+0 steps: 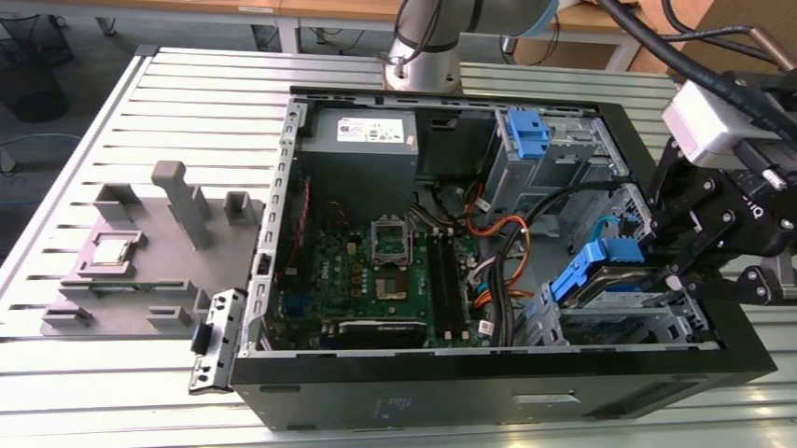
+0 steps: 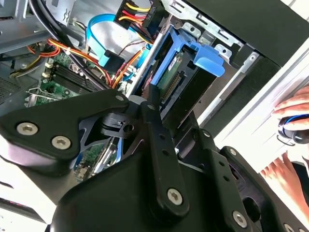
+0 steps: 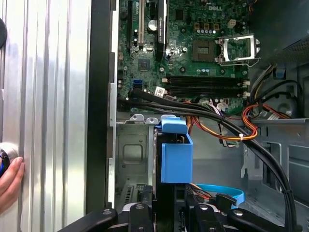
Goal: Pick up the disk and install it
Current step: 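Insert the disk into the insertion slot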
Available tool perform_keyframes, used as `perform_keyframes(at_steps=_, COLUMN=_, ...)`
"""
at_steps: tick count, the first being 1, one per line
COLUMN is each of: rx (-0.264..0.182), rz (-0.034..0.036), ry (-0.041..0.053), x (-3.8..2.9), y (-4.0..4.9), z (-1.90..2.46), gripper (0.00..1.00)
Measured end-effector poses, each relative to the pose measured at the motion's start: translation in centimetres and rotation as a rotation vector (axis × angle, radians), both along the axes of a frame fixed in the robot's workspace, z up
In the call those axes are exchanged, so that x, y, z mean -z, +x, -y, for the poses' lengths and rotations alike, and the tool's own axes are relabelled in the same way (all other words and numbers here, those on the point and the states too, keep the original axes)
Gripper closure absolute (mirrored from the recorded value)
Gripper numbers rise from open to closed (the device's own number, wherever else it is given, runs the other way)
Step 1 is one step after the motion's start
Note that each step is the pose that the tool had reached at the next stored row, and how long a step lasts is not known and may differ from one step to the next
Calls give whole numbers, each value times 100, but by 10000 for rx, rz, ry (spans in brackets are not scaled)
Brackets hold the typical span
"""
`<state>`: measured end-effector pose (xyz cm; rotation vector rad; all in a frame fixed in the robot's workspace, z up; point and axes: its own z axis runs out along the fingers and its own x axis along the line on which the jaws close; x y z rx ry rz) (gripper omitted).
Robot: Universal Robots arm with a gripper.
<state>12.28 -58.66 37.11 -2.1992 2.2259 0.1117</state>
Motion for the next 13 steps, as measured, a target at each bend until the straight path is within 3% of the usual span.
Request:
perform_keyframes(at_steps=3, rx=0, rz=1, ry=-1, x=37, y=0, z=2, gripper=65)
perform_keyframes(at_steps=13, rx=0, rz=0, ry=10, x=51, y=-1, z=4, gripper=64)
